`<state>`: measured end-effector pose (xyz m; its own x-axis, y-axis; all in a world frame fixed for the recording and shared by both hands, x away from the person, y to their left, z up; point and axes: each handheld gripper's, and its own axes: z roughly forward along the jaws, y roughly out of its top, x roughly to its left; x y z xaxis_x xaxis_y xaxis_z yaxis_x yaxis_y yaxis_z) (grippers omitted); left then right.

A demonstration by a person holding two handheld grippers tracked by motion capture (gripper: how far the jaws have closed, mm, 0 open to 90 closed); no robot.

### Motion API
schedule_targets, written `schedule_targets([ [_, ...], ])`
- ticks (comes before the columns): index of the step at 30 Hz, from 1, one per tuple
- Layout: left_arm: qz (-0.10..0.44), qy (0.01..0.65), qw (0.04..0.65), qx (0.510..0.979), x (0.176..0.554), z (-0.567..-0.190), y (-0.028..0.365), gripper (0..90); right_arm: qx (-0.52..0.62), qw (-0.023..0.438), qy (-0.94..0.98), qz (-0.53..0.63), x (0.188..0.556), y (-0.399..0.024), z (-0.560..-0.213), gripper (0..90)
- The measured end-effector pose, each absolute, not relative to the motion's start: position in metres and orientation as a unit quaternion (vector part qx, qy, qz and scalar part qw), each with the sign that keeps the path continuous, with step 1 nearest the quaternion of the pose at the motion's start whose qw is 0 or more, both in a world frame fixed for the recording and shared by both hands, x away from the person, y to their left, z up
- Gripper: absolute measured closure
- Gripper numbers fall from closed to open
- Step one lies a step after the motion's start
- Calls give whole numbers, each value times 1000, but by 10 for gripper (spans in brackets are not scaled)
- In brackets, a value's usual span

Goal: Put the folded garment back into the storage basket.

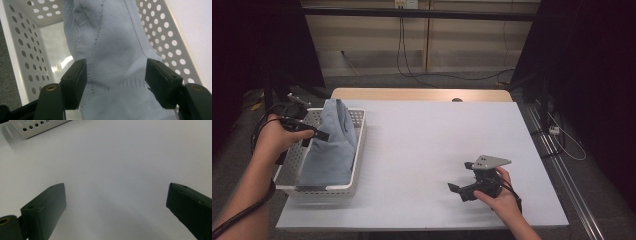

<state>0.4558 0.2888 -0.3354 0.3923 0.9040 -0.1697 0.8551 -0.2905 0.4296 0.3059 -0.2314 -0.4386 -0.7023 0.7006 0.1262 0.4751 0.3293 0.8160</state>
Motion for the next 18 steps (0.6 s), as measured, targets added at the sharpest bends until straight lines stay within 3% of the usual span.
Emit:
schedule_targets([
  [5,63,551,242,796,461,-334,290,378,365,125,805,450,306,-231,-439,26],
  [18,95,574,258,771,473,-332,289,668,364,124,806,450,307,-231,-439,26],
])
